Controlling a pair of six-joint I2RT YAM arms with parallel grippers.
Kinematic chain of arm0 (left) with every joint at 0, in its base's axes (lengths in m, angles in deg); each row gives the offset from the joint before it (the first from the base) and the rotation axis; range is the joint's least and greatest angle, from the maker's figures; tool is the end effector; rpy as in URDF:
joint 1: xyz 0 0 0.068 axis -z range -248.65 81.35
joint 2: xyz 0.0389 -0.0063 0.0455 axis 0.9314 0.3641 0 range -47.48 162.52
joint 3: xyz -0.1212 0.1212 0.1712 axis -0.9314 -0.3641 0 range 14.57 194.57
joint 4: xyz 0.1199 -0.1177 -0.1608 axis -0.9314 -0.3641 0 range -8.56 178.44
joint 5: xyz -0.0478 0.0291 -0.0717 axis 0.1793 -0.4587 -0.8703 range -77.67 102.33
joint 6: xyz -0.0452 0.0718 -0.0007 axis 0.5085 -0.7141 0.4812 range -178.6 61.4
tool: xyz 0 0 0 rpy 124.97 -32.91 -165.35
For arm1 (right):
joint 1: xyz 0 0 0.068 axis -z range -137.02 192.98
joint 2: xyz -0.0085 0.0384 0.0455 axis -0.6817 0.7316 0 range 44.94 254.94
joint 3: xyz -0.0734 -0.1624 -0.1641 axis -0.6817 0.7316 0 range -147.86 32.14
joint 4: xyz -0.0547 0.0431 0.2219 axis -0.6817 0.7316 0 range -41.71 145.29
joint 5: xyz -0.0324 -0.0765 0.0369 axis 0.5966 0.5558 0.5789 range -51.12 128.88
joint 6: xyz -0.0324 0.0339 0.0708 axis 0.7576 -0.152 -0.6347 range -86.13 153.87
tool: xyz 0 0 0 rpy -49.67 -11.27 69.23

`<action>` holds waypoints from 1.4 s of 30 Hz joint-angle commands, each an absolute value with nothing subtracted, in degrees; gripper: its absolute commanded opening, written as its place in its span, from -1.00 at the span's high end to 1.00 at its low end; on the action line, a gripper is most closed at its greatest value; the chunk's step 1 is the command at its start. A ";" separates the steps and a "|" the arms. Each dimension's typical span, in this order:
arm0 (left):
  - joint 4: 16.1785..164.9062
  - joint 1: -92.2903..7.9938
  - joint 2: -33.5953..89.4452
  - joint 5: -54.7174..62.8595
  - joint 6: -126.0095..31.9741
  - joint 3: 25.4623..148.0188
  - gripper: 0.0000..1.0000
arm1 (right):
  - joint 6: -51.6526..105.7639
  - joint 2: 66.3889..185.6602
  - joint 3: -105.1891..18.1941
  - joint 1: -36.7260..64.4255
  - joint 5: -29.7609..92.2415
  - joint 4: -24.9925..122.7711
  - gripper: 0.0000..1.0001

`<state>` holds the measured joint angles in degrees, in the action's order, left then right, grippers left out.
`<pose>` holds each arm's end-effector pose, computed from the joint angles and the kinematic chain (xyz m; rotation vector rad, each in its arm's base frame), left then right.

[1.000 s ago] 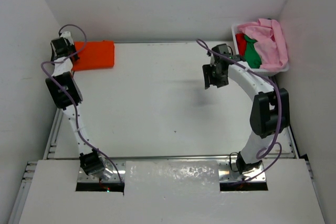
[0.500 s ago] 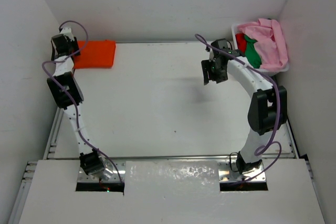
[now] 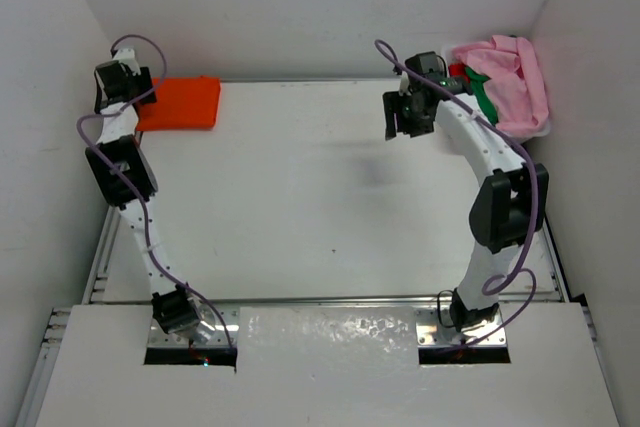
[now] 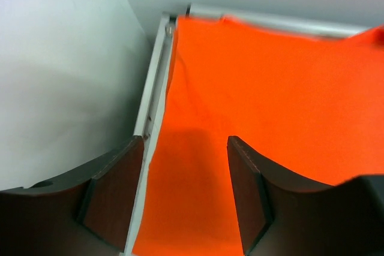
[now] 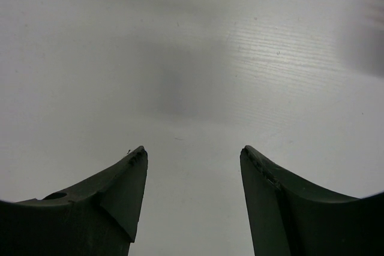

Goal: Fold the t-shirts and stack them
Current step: Put the neatly folded tshirt into the corner of the board with the left arm, then grab crumpled tshirt from bin with the right arm

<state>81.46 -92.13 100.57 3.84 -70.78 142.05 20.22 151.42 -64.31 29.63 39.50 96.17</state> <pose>0.5267 0.2169 0.1492 -0.1100 2.0513 0.2359 0.3756 0.0884 0.2321 0.0108 2.5898 0.1603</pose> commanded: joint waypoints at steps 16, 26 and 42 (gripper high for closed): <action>70.26 -77.18 82.52 0.29 -75.73 133.40 -0.11 | 14.73 158.23 -87.29 48.49 36.07 95.69 -0.06; 57.52 -67.70 74.17 -0.95 -80.39 126.82 -0.10 | 14.71 175.89 -98.20 57.30 53.99 80.30 -0.14; 49.86 -65.22 80.22 11.72 -79.34 132.34 -0.10 | 30.26 193.91 -102.78 60.38 74.12 62.35 -0.35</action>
<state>51.51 -65.23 78.84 9.59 -80.09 128.61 26.19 192.86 -100.41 60.74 69.67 67.12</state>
